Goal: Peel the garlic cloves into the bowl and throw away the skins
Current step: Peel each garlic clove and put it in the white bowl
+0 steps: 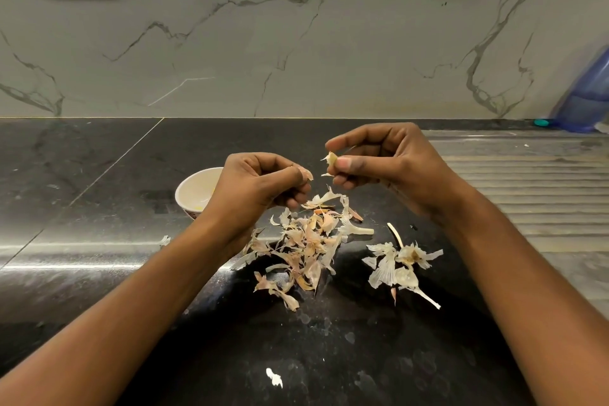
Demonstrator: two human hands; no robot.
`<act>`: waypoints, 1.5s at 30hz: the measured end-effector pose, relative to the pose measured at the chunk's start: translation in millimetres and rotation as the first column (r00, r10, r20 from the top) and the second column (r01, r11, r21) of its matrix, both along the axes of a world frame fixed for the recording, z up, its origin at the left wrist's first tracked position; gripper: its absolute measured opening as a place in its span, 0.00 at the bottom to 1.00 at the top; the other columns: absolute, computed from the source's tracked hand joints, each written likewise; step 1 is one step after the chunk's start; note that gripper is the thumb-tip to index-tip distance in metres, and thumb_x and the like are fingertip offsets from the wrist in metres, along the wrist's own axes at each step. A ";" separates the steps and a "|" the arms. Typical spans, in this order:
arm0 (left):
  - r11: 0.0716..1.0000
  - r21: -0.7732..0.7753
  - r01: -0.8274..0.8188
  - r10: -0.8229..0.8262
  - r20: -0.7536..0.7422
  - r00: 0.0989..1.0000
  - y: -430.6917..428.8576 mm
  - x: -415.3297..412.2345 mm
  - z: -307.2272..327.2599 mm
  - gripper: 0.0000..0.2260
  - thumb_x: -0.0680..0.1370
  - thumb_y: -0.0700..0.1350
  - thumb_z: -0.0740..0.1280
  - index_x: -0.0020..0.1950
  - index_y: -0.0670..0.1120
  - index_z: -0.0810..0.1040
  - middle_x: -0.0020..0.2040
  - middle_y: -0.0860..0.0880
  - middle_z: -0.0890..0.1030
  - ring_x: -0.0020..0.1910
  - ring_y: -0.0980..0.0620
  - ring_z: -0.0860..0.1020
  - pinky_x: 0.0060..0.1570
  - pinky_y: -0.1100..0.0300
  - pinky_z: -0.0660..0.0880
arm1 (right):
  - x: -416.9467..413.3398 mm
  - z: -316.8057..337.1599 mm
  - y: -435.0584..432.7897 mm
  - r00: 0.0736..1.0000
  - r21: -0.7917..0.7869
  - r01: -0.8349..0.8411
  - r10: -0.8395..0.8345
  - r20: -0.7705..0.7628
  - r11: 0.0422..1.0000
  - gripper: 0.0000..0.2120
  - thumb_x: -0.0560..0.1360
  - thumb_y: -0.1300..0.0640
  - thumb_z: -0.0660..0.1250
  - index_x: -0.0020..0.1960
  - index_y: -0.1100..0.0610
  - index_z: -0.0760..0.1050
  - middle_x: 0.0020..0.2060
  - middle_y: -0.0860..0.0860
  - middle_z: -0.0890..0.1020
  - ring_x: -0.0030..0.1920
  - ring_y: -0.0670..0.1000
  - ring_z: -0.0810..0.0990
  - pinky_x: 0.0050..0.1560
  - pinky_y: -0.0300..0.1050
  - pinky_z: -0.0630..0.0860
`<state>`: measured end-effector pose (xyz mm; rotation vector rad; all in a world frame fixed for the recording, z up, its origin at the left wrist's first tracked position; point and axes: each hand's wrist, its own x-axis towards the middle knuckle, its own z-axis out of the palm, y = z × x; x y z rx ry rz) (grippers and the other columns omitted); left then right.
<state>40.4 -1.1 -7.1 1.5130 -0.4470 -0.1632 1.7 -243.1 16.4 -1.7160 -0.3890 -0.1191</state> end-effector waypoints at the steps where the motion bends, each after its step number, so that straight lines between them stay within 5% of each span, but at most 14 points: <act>1: 1.000 -0.006 0.007 -0.007 -0.003 1.000 -0.3 -0.5 0.0 0.04 0.79 0.34 0.72 0.46 0.37 0.86 0.43 0.36 0.86 0.40 0.43 0.83 0.38 0.59 0.81 | 0.3 -0.7 0.7 1.000 -0.030 0.007 -0.007 0.003 1.000 0.12 0.77 0.63 0.75 0.60 0.62 0.84 0.50 0.59 0.89 0.48 0.57 0.89 0.50 0.47 0.86; 15: 0.997 0.015 0.079 -0.079 0.007 0.997 -0.3 -3.0 0.7 0.10 0.72 0.41 0.76 0.50 0.37 0.87 0.45 0.34 0.86 0.40 0.43 0.84 0.41 0.58 0.84 | 0.4 -2.9 9.6 0.999 -0.214 0.041 -0.039 0.017 0.976 0.09 0.76 0.63 0.78 0.56 0.62 0.86 0.46 0.57 0.90 0.45 0.55 0.90 0.46 0.42 0.85; 19: 0.998 0.047 0.045 -0.047 0.035 0.998 -0.7 -2.3 -0.4 0.03 0.77 0.35 0.73 0.49 0.36 0.86 0.42 0.36 0.86 0.38 0.44 0.83 0.38 0.59 0.82 | 0.0 -3.4 11.0 1.000 -0.195 0.022 -0.021 0.007 0.981 0.10 0.77 0.64 0.77 0.57 0.63 0.86 0.45 0.58 0.89 0.45 0.56 0.90 0.46 0.42 0.86; 38: 0.998 0.059 0.007 -0.006 -0.008 1.000 -1.2 -0.5 1.7 0.05 0.79 0.31 0.70 0.47 0.35 0.85 0.38 0.38 0.83 0.34 0.47 0.79 0.34 0.61 0.78 | 3.6 -10.2 12.0 0.991 0.015 -0.073 0.074 -0.107 0.997 0.12 0.80 0.68 0.69 0.63 0.62 0.83 0.49 0.61 0.89 0.48 0.56 0.89 0.51 0.45 0.87; 45: 0.995 0.097 0.020 -0.023 0.027 0.999 -2.0 -4.0 2.3 0.05 0.79 0.32 0.70 0.45 0.36 0.85 0.37 0.41 0.83 0.33 0.49 0.79 0.34 0.61 0.78 | 4.3 -8.5 9.6 0.980 -0.067 -0.113 0.100 -0.173 0.991 0.13 0.83 0.67 0.66 0.66 0.63 0.82 0.51 0.64 0.87 0.49 0.59 0.88 0.50 0.47 0.86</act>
